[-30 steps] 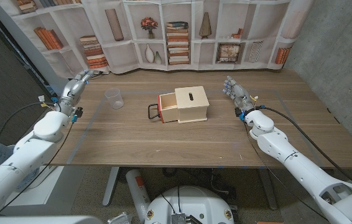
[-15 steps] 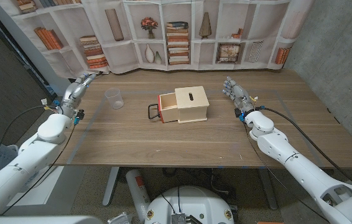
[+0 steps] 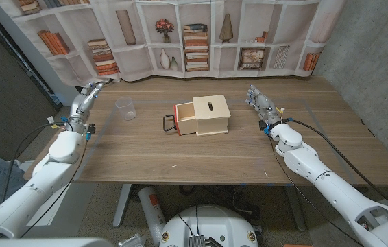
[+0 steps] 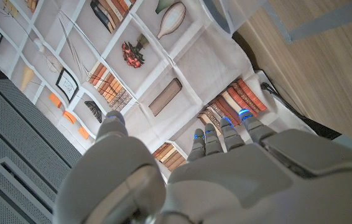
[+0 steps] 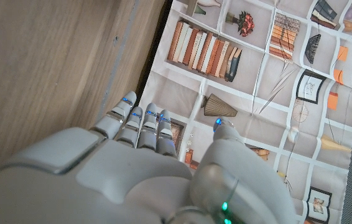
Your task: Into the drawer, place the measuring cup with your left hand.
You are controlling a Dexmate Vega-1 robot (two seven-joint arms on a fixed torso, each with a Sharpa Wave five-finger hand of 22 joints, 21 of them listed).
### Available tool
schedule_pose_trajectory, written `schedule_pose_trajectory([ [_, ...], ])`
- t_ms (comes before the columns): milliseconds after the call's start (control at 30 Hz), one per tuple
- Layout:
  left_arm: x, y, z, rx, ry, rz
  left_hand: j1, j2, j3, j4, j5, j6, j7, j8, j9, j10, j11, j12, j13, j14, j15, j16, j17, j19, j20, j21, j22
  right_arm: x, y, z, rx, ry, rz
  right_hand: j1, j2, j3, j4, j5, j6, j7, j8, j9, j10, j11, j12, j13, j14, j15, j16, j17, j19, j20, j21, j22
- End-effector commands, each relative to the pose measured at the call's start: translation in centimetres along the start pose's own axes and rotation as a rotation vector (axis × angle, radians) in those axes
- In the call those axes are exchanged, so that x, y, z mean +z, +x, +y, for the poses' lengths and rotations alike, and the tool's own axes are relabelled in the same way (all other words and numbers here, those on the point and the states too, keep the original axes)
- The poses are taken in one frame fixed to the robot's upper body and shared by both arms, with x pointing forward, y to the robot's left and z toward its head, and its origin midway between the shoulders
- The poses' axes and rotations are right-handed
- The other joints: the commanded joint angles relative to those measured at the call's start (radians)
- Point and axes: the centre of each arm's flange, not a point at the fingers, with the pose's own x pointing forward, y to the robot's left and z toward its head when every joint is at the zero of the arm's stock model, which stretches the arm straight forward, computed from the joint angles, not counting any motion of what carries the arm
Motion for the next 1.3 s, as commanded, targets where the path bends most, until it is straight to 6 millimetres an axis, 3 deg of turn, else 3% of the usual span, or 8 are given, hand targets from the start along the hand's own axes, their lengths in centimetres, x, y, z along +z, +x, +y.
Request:
schedule_pose_trajectory([
  [33,-1.3,-0.3,-0.4,0.012,0.015,0.056,0.001,-0.023,-0.012,-0.005,0.01,-0.017,0.014,-0.004,0.004,-0.005,0.003,-0.004,0.005,-0.001,0.013,-0.001,0.002,-0.003,0.018,-0.001,0.005,0.1,-0.1,0.3,0.002,-0.001,-0.005,0.008,0.007,0.004,-0.004,0.0,0.011,-0.002,-0.003,0.003,0.012,0.001,-0.004,0.002,0.008,-0.001,0.002,0.004,0.003,-0.003,0.0,0.005],
  [600,-1.1,0.1,-0.6,-0.021,0.103,0.175,0.07,-0.04,-0.04,-0.049,0.031,-0.101,0.035,-0.015,0.009,-0.093,0.022,-0.028,0.009,-0.093,0.044,-0.023,0.002,-0.082,0.021,-0.036,0.006,0.1,-0.3,0.6,0.001,0.006,-0.017,0.008,0.007,0.003,-0.006,0.0,0.013,-0.001,-0.003,0.003,0.016,-0.002,-0.004,0.002,0.011,-0.002,0.002,0.004,0.003,-0.002,-0.001,0.005],
  [1300,0.4,0.7,-2.1,-0.013,0.202,0.172,0.086,-0.036,-0.054,-0.056,0.036,-0.107,0.039,-0.008,0.012,-0.1,0.021,-0.021,0.011,-0.106,0.044,-0.015,0.003,-0.105,0.024,-0.037,0.008,-0.1,-0.6,0.6,0.001,0.022,-0.033,0.008,0.008,0.002,-0.008,0.001,0.016,-0.005,-0.002,0.003,0.017,-0.003,-0.004,0.002,0.015,-0.003,0.003,0.004,0.004,-0.001,-0.001,0.005],
])
